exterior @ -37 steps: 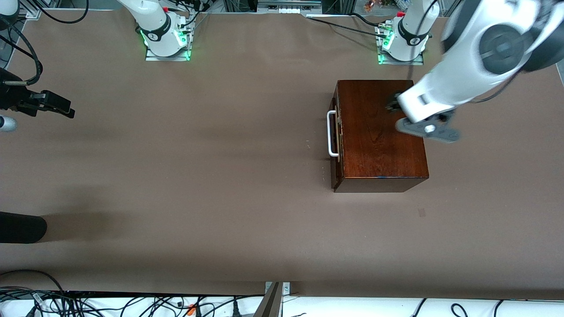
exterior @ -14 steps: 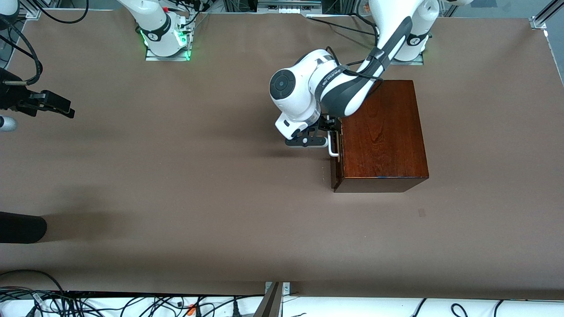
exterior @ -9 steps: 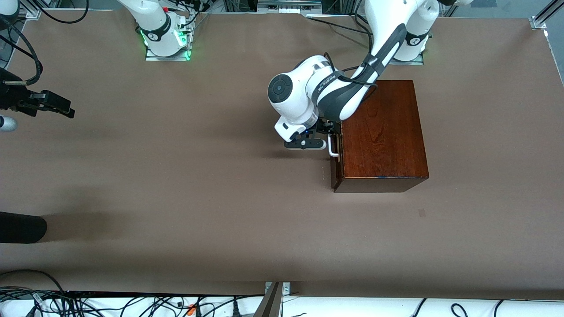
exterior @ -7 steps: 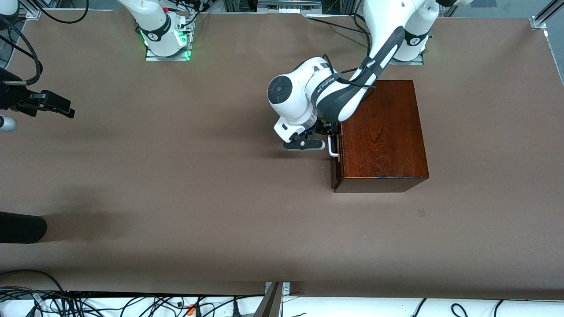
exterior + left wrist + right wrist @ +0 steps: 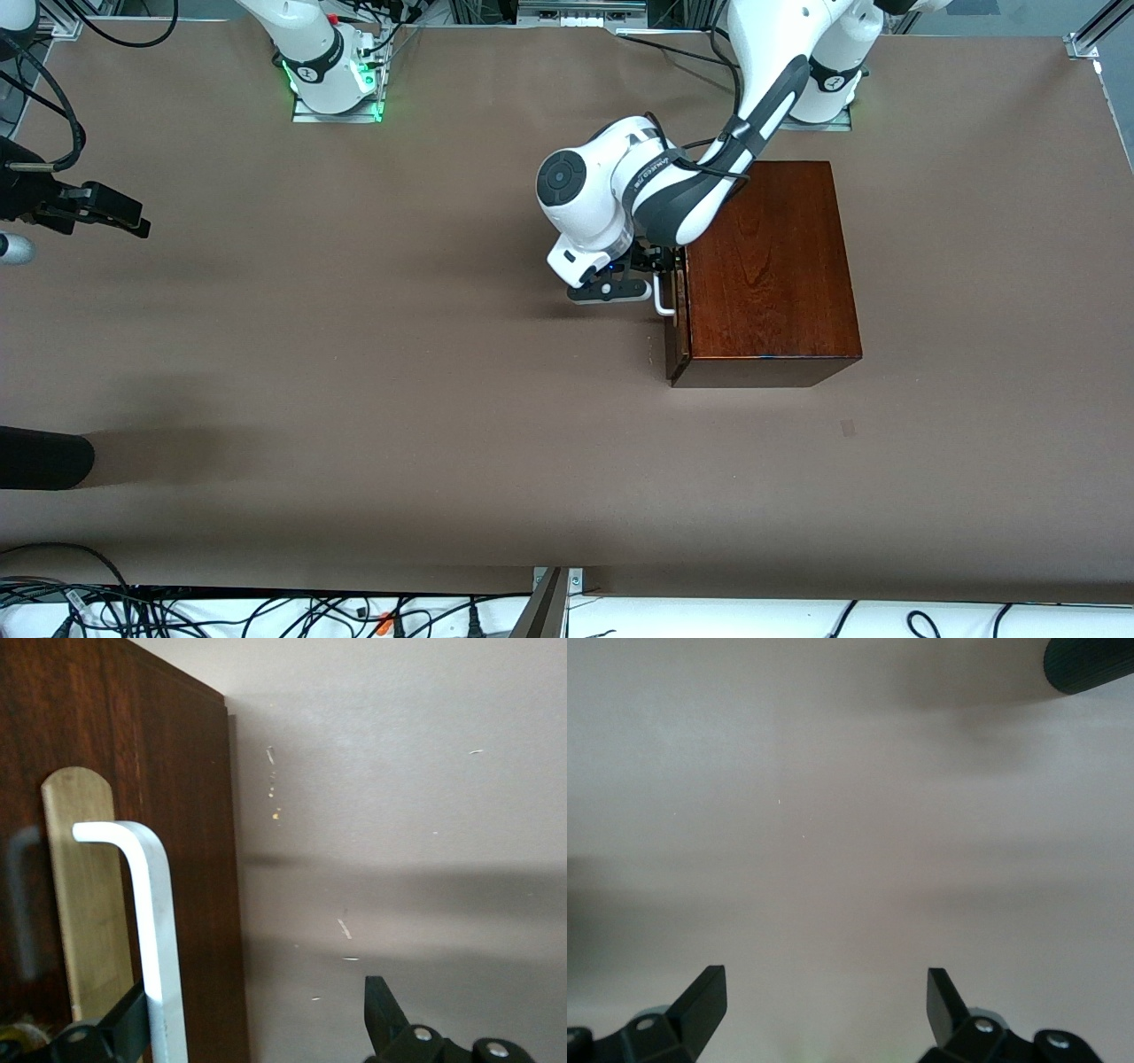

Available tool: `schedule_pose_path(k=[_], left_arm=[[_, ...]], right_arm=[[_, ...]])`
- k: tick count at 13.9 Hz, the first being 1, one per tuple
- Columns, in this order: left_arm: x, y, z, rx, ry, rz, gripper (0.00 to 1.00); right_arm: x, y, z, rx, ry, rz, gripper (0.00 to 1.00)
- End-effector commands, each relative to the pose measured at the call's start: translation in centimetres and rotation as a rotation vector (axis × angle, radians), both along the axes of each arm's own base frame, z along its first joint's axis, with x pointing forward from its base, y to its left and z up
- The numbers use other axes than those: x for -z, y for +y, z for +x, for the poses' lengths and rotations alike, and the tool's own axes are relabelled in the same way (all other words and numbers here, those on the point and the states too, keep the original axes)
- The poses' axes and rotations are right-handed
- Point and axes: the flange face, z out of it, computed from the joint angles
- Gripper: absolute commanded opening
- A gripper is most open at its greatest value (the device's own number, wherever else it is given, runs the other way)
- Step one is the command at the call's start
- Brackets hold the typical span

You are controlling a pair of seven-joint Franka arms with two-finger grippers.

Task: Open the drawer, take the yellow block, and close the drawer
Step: 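Pull the drawer out of the box with the left gripper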

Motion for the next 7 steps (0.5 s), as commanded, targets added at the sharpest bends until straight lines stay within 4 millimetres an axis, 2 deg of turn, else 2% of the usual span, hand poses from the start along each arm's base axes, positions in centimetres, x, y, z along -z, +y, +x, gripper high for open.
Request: schedule_pose_path(k=[1,7], left_arm=[[0.7,-2.0,-0.5,-0.011,-0.051,-0.061,1.0],[0.2,-3.5,0.1,-0.059,-0.056,-0.216,1.0]], right_arm=[[-0.8,-0.1,-0.6,-0.001,-0.008,0.013,1.0],[-0.8,-0.1,-0.6,-0.001,-0.007,0.013,1.0]])
